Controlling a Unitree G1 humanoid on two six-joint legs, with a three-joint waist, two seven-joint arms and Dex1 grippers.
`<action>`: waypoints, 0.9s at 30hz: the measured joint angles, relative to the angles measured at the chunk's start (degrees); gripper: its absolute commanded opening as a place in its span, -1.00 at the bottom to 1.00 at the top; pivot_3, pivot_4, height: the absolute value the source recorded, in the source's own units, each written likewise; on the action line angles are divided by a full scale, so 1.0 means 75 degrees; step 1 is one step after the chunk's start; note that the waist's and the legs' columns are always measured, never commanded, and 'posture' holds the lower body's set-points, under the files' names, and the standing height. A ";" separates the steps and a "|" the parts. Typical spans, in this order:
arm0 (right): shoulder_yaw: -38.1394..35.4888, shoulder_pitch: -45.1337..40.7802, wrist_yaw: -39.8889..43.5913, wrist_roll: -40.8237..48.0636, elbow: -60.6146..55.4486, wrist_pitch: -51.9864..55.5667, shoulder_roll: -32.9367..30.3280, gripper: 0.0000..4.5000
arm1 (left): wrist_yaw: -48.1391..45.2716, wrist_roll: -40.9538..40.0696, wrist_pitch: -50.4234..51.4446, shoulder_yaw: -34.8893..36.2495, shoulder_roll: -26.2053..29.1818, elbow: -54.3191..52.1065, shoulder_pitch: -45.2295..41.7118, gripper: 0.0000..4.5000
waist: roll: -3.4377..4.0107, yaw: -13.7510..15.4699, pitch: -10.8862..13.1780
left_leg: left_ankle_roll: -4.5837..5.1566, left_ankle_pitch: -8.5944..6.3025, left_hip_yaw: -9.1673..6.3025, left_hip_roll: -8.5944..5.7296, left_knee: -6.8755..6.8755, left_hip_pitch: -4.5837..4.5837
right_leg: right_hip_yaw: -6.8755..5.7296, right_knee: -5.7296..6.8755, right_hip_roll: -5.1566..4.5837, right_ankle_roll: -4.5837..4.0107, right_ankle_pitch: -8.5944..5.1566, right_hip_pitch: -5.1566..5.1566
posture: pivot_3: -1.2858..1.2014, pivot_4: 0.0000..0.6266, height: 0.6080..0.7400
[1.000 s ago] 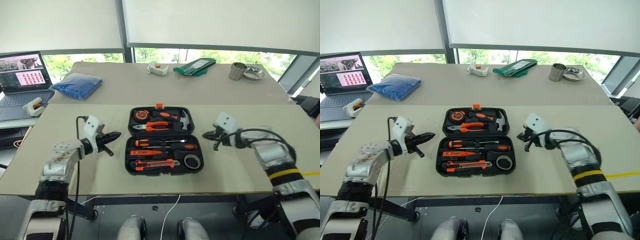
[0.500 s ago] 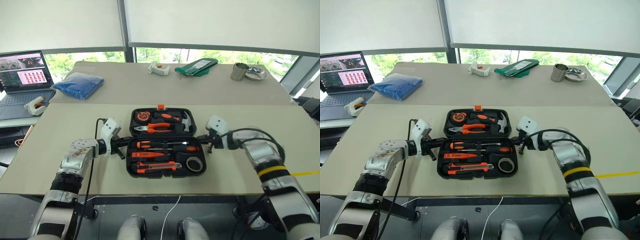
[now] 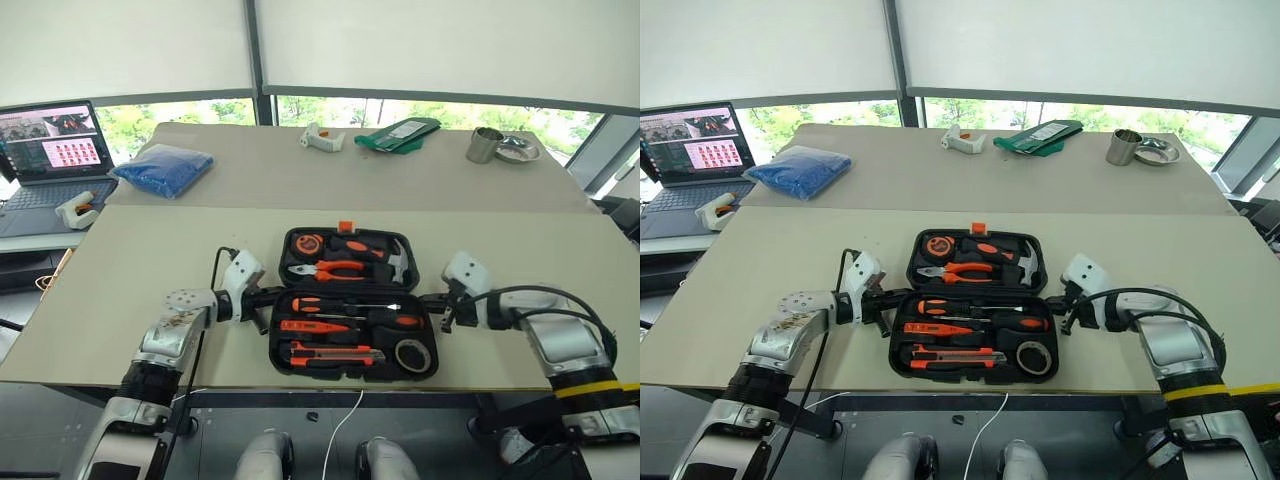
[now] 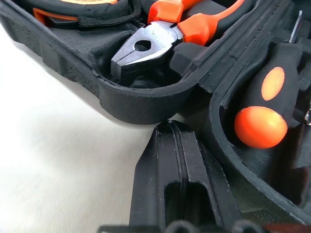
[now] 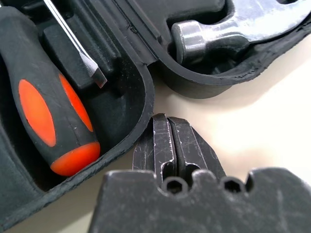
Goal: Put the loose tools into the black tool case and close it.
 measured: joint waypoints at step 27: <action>-0.0504 -0.3365 -0.2138 0.1894 0.0378 0.7366 0.0182 0.86 | 0.0817 -0.1145 0.6083 0.0773 0.0802 0.0769 -0.2920 1.00 | -0.0007 -0.0159 0.0004 | 0.0000 0.0012 -0.0006 -0.0001 -0.0001 -0.0006 | 0.0008 0.0016 0.0020 -0.0011 0.0010 -0.0018 | 0.03 -0.52 1.00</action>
